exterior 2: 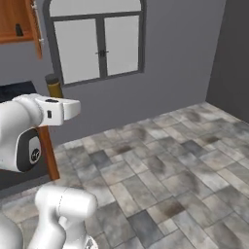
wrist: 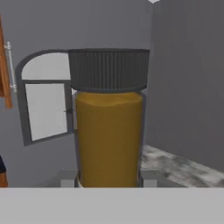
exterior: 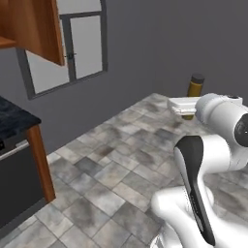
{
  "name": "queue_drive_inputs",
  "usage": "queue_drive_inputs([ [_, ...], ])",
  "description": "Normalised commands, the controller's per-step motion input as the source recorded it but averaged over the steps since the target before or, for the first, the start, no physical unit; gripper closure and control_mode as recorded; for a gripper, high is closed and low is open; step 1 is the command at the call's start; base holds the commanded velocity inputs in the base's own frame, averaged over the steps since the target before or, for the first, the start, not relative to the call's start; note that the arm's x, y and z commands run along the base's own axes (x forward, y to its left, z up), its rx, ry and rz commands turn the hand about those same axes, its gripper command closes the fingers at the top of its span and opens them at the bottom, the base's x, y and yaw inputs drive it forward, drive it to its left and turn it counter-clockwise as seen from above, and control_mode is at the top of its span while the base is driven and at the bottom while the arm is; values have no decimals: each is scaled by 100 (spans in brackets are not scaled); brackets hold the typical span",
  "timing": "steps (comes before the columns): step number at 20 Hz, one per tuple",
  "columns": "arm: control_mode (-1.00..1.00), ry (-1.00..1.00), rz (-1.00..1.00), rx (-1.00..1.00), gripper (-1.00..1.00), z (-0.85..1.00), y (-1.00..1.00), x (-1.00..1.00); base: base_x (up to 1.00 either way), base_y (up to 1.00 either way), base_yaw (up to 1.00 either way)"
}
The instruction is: Collect the turmeric, mayonnaise, and shaker from the cabinet and place them next to the stove.
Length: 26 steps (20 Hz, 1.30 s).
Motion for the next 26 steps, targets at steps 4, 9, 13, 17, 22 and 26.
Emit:
queue_drive_inputs([
  [4, 100, 0, 0, 0, 100, 0, 0, 0, -19, -38, -41],
  [9, 100, 0, 0, 0, 100, 0, 0, 0, -10, -49, -35],
  [13, 100, 0, 0, 0, 100, 0, 0, 0, -11, -48, -31],
  [17, 100, 0, 0, 0, 100, 0, 0, 0, -5, -54, -28],
  [22, 100, 0, 0, 0, 100, 0, 0, 0, -3, -56, -23],
  [26, 100, 0, 0, 0, 100, 0, 0, 0, -4, -51, -22],
])
